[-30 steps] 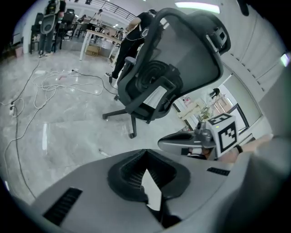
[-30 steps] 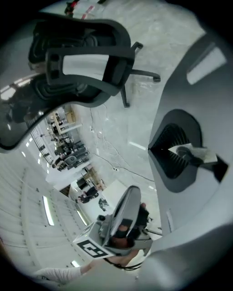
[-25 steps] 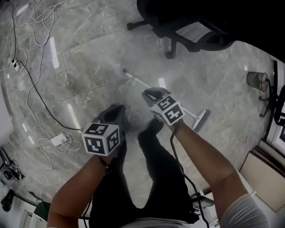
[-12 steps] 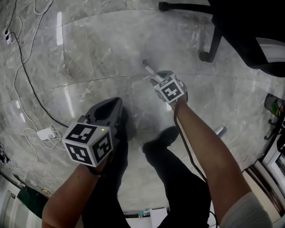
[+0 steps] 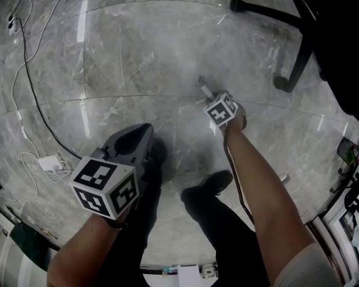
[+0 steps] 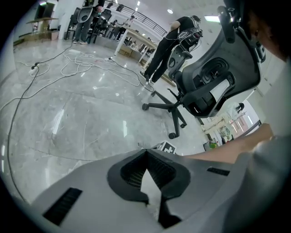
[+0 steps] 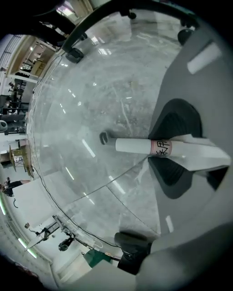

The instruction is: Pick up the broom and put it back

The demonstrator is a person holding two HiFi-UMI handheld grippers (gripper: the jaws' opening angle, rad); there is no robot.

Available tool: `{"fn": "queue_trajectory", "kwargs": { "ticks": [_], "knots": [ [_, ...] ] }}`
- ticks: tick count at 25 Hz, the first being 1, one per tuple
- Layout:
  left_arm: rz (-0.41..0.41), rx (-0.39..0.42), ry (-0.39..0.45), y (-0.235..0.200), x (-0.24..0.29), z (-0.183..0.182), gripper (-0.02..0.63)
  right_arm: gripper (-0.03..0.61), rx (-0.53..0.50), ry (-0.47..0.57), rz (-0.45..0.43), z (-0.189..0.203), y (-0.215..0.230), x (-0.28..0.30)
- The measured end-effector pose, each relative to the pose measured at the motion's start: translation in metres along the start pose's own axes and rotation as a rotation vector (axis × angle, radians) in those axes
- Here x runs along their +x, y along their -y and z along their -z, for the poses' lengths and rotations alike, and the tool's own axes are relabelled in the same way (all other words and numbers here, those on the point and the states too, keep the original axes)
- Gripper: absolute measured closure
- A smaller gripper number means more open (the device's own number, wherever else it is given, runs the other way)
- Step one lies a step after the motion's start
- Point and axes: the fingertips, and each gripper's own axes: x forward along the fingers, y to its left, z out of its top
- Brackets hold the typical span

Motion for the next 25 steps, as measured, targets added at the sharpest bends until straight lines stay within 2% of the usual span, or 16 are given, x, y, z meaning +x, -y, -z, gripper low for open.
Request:
{"fn": "queue_trajectory", "kwargs": {
  "ticks": [4,8,12,15,19,25],
  "knots": [
    [0.006,0.024,0.007,0.001,0.002,-0.005,0.607,0.471,-0.052,0.022,0.011,0.001,-0.002,0.001],
    [0.006,0.029,0.027,0.004,0.000,-0.017,0.607,0.488,0.013,0.045,-0.013,-0.002,-0.002,-0.008],
    [0.012,0.037,0.047,0.020,-0.011,-0.031,0.607,0.491,0.027,0.129,-0.023,-0.022,-0.015,-0.052],
    [0.024,0.046,0.067,0.048,-0.032,-0.047,0.607,0.491,0.029,0.227,-0.018,-0.041,-0.022,-0.116],
    [0.042,0.078,0.096,0.099,-0.072,-0.077,0.607,0.492,0.033,0.374,-0.006,-0.053,-0.030,-0.231],
    [0.075,0.145,0.133,0.195,-0.140,-0.125,0.607,0.492,0.039,0.589,0.040,-0.036,-0.042,-0.427]
  ]
}}
